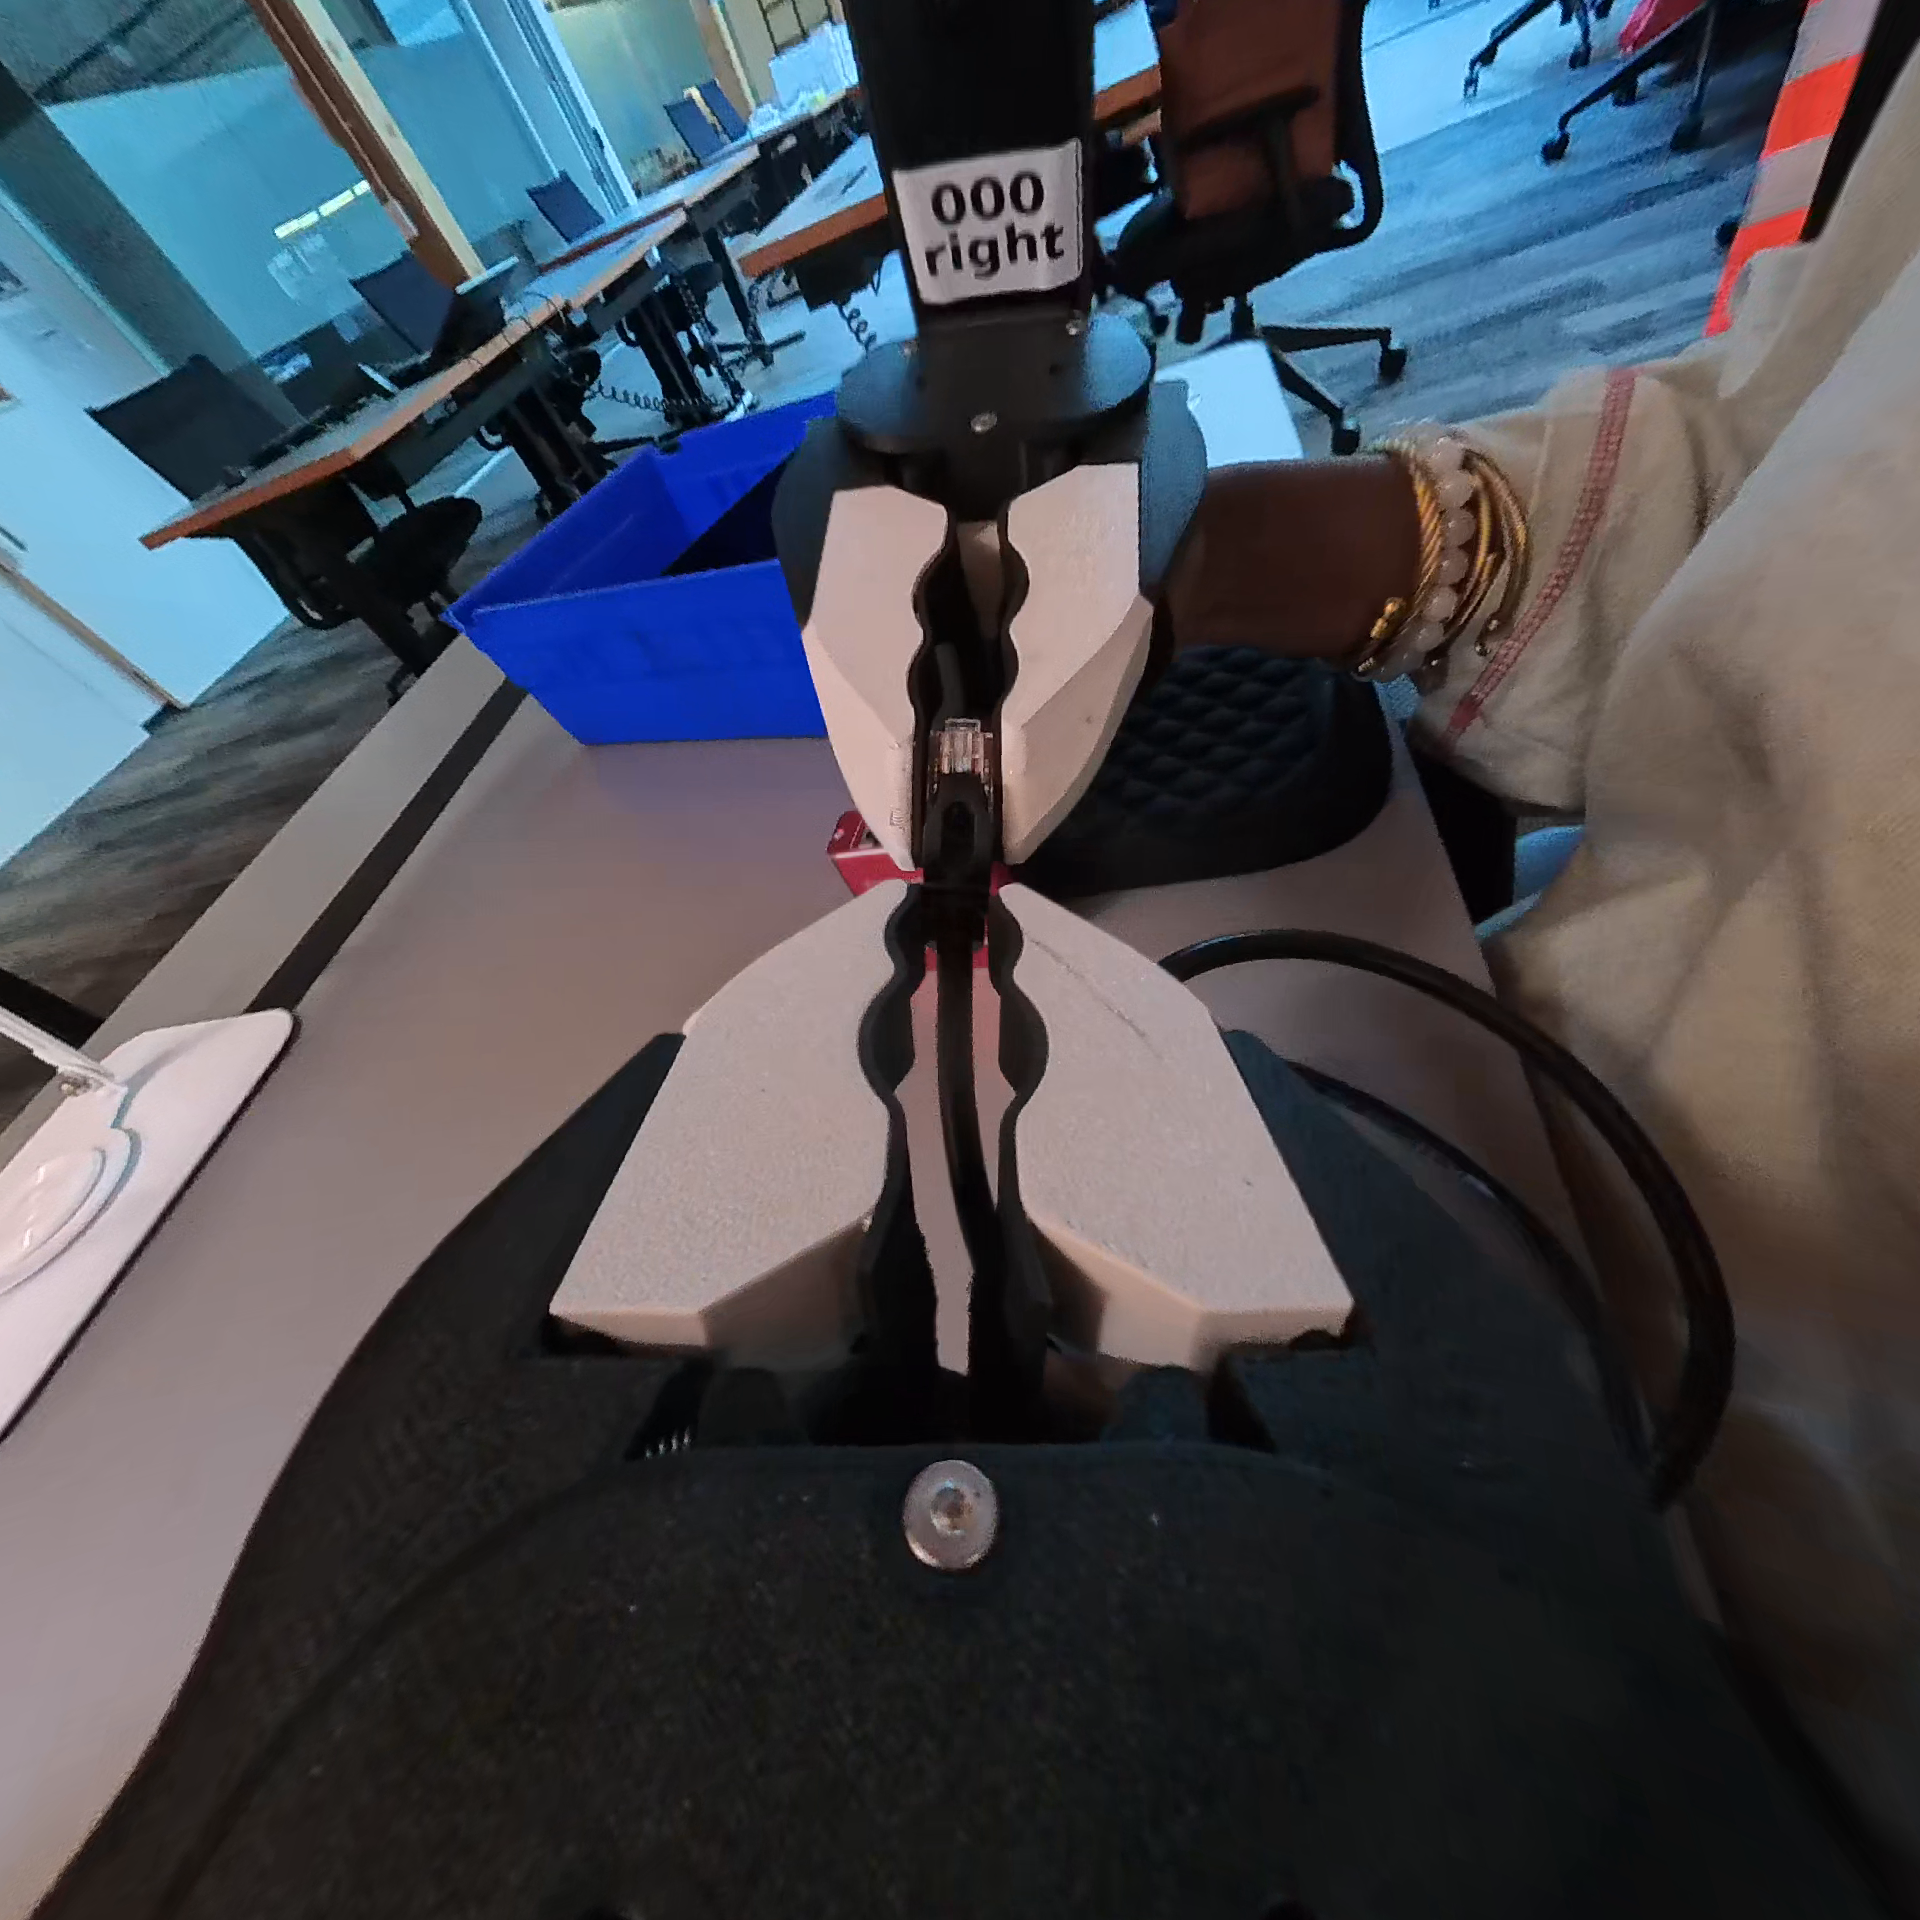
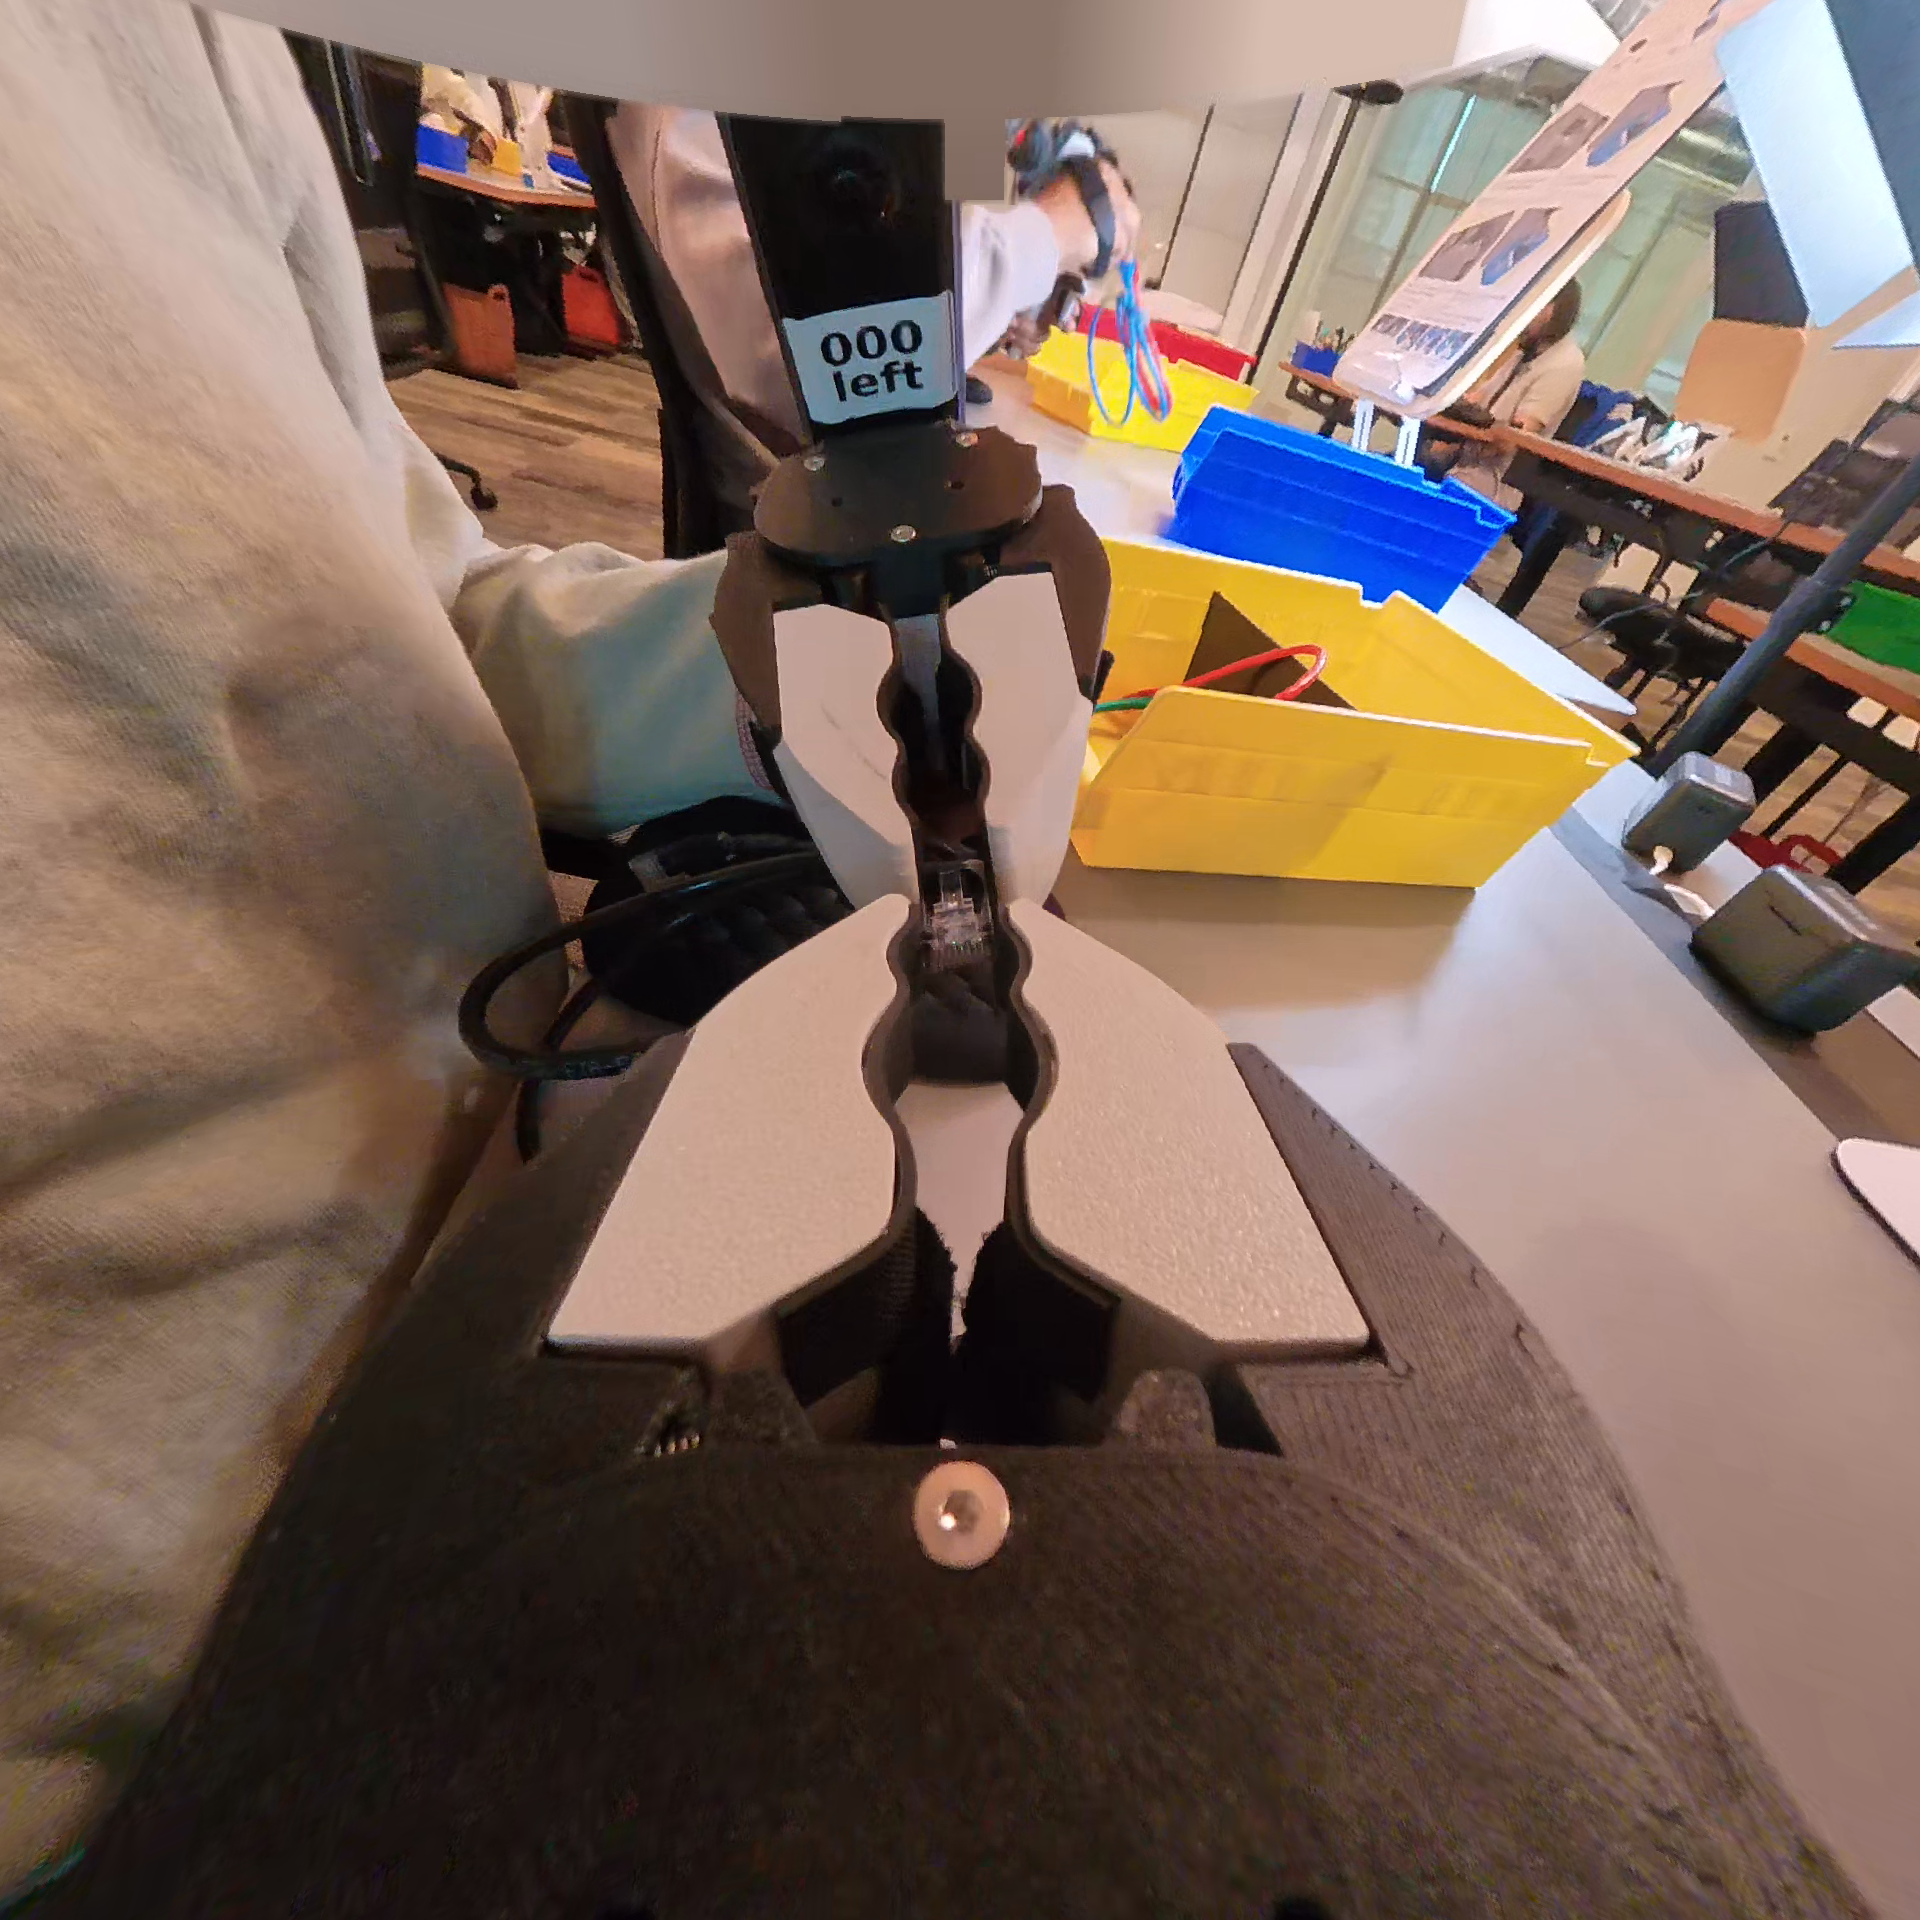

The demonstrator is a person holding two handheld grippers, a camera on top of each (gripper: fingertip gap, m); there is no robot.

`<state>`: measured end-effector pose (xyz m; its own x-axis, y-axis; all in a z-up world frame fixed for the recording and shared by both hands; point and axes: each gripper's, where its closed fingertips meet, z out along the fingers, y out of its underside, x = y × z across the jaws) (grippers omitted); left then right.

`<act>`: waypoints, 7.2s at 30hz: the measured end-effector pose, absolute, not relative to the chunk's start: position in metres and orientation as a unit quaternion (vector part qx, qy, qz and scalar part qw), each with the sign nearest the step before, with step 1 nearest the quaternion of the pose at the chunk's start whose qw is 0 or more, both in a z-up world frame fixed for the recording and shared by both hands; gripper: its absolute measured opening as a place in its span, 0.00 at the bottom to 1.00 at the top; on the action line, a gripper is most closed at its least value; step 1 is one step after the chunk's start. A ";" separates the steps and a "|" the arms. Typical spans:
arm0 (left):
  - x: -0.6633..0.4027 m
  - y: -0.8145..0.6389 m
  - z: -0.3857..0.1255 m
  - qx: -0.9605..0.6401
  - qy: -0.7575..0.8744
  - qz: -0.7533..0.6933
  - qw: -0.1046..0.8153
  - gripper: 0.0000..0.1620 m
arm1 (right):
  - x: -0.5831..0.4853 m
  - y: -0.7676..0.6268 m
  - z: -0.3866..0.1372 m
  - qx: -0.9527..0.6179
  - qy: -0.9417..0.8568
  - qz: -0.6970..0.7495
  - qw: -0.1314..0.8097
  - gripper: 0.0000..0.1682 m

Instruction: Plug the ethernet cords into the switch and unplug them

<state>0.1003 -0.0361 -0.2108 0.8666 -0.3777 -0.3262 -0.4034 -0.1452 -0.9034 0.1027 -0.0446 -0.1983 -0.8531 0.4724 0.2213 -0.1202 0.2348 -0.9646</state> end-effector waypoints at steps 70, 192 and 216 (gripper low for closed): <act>0.067 -0.041 -0.228 -0.775 0.160 -0.036 0.611 0.07 | 0.093 0.035 -0.172 -0.301 -0.634 0.699 0.137 0.49; 0.025 -0.072 -0.212 -0.808 0.069 0.164 0.562 0.20 | 0.085 0.056 -0.305 -0.530 -0.771 0.302 0.181 0.61; 0.059 0.020 -0.317 -0.929 0.083 0.044 0.357 0.05 | 0.111 0.043 -0.317 -0.483 -0.819 0.290 0.108 0.38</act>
